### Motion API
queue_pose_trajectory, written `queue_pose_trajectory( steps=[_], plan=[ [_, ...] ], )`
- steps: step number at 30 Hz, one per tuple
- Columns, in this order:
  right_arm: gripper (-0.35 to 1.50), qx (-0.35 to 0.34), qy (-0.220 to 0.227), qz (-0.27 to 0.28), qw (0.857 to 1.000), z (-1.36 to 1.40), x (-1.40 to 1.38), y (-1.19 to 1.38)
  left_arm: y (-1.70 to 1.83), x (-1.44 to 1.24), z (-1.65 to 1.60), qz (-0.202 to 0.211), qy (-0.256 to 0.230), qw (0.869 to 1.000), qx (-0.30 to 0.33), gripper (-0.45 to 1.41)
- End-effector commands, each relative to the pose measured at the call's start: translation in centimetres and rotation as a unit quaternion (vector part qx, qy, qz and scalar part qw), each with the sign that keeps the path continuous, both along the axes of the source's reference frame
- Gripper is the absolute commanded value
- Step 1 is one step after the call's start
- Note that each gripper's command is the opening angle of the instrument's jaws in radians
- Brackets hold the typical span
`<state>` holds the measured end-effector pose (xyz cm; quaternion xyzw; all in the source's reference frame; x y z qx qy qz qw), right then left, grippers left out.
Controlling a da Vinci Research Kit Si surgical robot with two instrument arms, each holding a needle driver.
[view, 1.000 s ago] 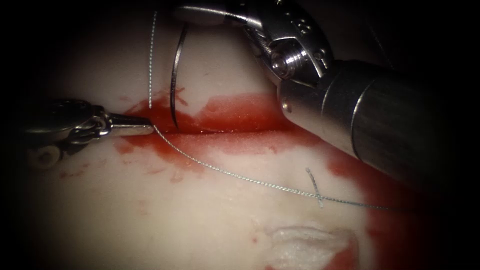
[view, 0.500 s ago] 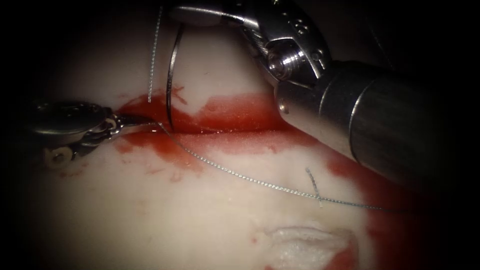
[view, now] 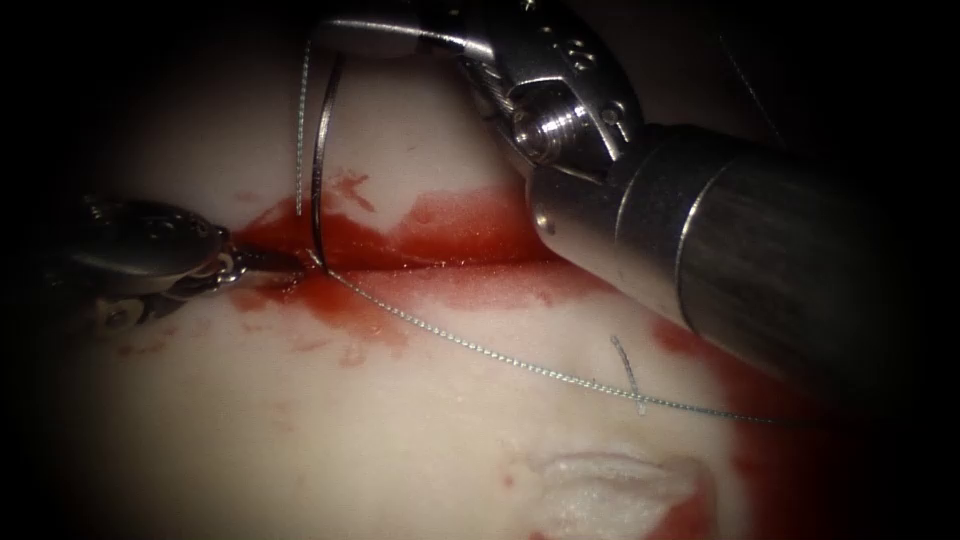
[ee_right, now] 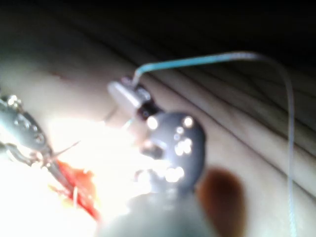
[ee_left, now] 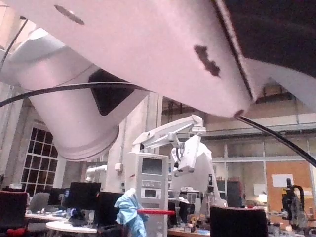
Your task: Wound Closure
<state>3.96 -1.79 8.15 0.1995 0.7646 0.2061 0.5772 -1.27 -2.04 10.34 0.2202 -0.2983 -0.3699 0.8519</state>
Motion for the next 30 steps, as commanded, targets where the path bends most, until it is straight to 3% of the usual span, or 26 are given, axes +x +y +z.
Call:
queue_pose_trajectory(
  steps=[1, 15, 21, 30],
  plan=[
    [-0.35, -0.002, 0.002, 0.001, 1.0, -0.02, 0.08, 0.12, 0.13, -0.06, -0.04, 0.011, 0.004, 1.0, -0.004, -0.45],
    [-0.35, -0.002, 0.003, -0.001, 1.0, -0.02, 0.07, 0.1, 0.52, -0.22, 0.23, 0.081, 0.089, 0.991, -0.051, -0.45],
    [-0.35, -0.002, 0.005, -0.004, 1.0, -0.02, 0.07, 0.09, 0.64, -0.27, 0.37, 0.165, 0.048, 0.984, 0.047, -0.45],
    [-0.35, 0.008, 0.006, -0.008, 1.0, -0.01, 0.07, 0.08, 0.51, -0.19, 0.29, 0.199, 0.027, 0.973, 0.115, -0.45]
  ],
)
